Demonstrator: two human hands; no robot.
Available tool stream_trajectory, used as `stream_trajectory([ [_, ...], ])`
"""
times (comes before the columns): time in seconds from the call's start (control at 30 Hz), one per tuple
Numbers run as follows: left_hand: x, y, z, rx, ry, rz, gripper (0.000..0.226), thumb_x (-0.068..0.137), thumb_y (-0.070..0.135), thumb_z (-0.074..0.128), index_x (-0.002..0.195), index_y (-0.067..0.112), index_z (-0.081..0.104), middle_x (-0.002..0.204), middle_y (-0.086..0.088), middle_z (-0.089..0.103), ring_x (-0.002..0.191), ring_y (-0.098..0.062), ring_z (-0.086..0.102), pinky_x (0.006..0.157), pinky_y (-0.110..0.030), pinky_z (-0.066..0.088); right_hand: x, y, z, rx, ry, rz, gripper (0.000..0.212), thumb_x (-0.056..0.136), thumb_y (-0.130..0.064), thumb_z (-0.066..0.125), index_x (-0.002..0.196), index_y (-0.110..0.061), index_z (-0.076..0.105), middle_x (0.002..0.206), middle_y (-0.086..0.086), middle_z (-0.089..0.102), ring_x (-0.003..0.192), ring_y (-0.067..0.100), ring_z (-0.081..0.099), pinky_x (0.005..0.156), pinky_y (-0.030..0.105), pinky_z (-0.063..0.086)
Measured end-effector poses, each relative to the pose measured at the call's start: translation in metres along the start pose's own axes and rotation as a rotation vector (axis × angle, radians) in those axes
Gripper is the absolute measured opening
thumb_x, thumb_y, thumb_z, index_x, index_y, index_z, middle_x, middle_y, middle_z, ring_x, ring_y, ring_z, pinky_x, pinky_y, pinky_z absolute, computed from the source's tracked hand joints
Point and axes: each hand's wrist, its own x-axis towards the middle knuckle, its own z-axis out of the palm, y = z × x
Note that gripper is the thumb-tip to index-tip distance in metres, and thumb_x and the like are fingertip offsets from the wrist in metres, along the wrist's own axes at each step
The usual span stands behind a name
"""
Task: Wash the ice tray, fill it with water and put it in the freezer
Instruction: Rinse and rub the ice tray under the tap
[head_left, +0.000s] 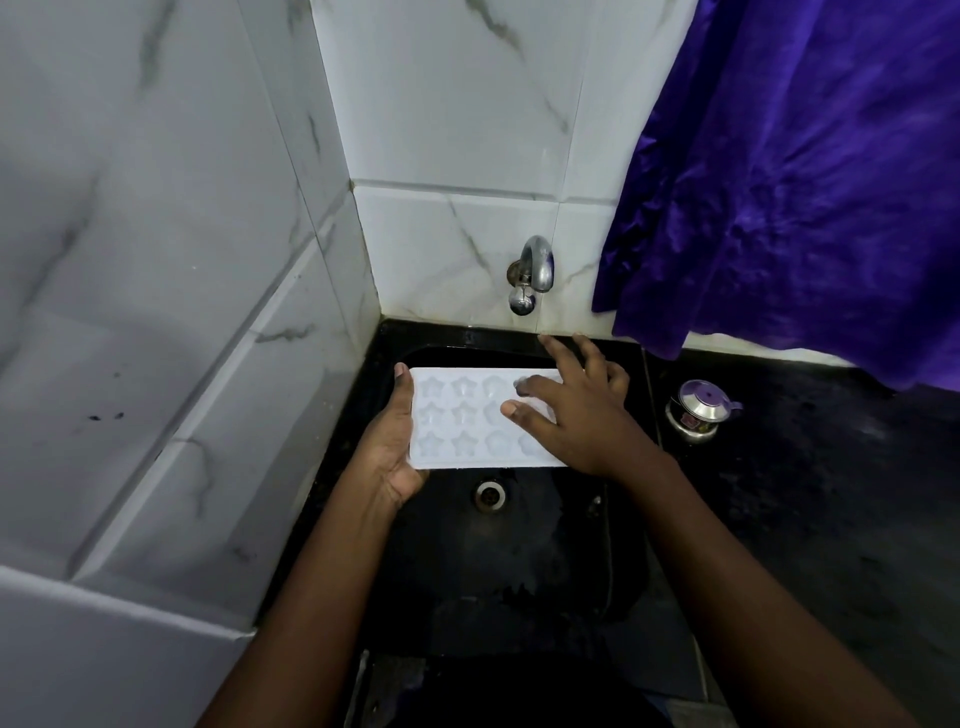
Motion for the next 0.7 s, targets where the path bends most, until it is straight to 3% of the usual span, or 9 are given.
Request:
stream_trajectory([
  [0.17, -0.003, 0.000, -0.001, -0.006, 0.000, 0.005, 0.076, 0.101, 0.074, 0.040, 0.132, 0.012, 0.071, 0.127, -0.019, 0.076, 0.110, -0.035, 0.078, 0.090, -0.052, 0.059, -0.001, 0.001, 0.005, -0.017, 0.016, -0.013, 0.062, 0.094, -0.080, 0.027, 0.126, -0.043, 0.065, 0.175, -0.004, 0.010, 0.159, 0.022, -0.013, 0.118, 0.047, -0.006],
  [0.4, -0.007, 0.001, -0.003, -0.006, 0.018, 0.019, 0.075, 0.102, 0.072, 0.040, 0.131, 0.010, 0.071, 0.124, -0.019, 0.077, 0.109, -0.035, 0.078, 0.091, -0.051, 0.059, -0.002, -0.004, 0.008, -0.026, 0.039, -0.019, 0.067, 0.091, -0.082, 0.023, 0.126, -0.043, 0.065, 0.174, -0.004, 0.013, 0.159, 0.025, -0.010, 0.119, 0.050, -0.002],
  [0.53, -0.009, -0.001, -0.002, 0.005, 0.018, 0.016, 0.077, 0.101, 0.074, 0.038, 0.133, 0.011, 0.070, 0.125, -0.018, 0.077, 0.113, -0.035, 0.076, 0.091, -0.051, 0.060, -0.002, -0.011, 0.012, 0.026, 0.166, -0.057, 0.057, 0.095, -0.074, 0.032, 0.122, -0.035, 0.063, 0.171, -0.001, 0.022, 0.159, 0.028, 0.000, 0.118, 0.054, 0.007],
  [0.7, -0.010, -0.004, -0.002, -0.017, -0.014, 0.003, 0.080, 0.101, 0.075, 0.035, 0.137, 0.011, 0.067, 0.128, -0.020, 0.075, 0.111, -0.035, 0.077, 0.086, -0.049, 0.061, 0.000, -0.025, 0.023, -0.075, 0.045, -0.099, 0.065, 0.093, -0.079, 0.021, 0.135, -0.045, 0.057, 0.175, -0.002, 0.009, 0.159, 0.030, -0.009, 0.118, 0.051, 0.001],
])
